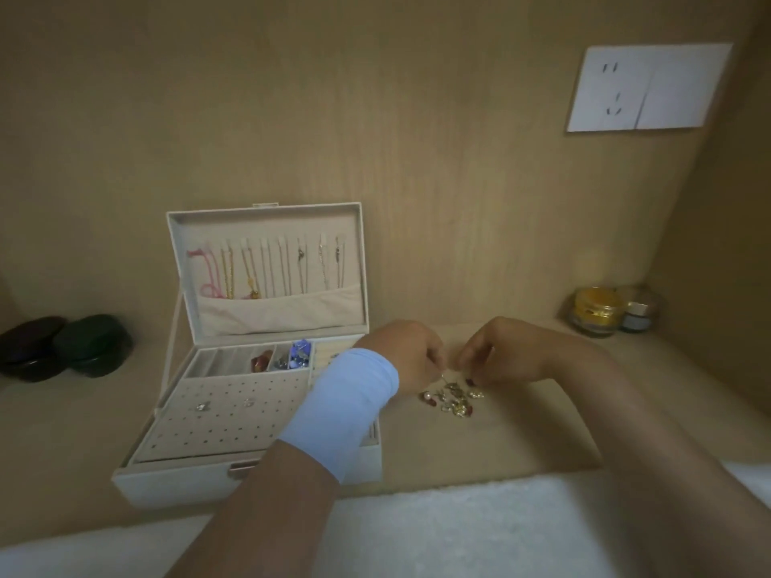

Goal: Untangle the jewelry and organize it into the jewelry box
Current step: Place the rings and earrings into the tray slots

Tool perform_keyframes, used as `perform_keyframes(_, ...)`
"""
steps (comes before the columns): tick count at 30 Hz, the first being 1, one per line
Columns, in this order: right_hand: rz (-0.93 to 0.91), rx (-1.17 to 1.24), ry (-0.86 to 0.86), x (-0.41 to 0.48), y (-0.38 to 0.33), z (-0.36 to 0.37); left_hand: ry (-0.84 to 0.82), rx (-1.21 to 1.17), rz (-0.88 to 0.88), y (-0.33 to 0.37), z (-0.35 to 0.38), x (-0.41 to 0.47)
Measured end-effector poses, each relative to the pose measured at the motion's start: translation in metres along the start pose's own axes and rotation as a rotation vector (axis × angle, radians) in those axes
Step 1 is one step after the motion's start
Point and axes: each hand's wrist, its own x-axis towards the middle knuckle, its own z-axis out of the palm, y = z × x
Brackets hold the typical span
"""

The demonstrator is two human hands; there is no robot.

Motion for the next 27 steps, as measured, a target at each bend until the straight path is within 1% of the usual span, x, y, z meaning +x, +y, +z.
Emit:
perform_keyframes(2,0.002,-0.009,-0.019,0.004,0.004,0.003,-0.087,0.052,-0.036,0.002,0.005,0.006)
perform_keyframes(5,0.004,0.003,0.001,0.01,0.008,0.005,-0.159,0.074,-0.045,0.001,0.011,0.008)
perform_keyframes(8,-0.01,0.034,0.019,0.013,0.007,0.005,-0.18,0.104,-0.029,-0.001,0.014,0.011)
perform_keyframes(11,-0.013,0.088,0.049,0.014,0.006,0.004,-0.161,0.098,-0.024,-0.004,0.013,0.014)
perform_keyframes(14,0.007,0.214,0.064,0.01,0.002,0.002,-0.116,0.078,-0.007,-0.004,0.012,0.014)
perform_keyframes(18,-0.023,0.262,0.102,0.006,-0.01,0.001,-0.021,0.01,0.011,-0.005,0.005,0.008)
perform_keyframes(21,-0.057,0.315,0.085,0.002,-0.021,-0.001,0.075,-0.106,0.035,-0.014,-0.008,-0.005)
perform_keyframes(23,-0.076,0.339,0.08,-0.002,-0.031,-0.001,0.183,-0.213,0.036,-0.024,-0.019,-0.018)
perform_keyframes(25,-0.106,0.389,0.106,-0.005,-0.043,0.0,0.268,-0.3,0.027,-0.033,-0.03,-0.031)
perform_keyframes(27,-0.144,0.471,0.149,-0.006,-0.058,0.004,0.304,-0.327,0.014,-0.045,-0.04,-0.046)
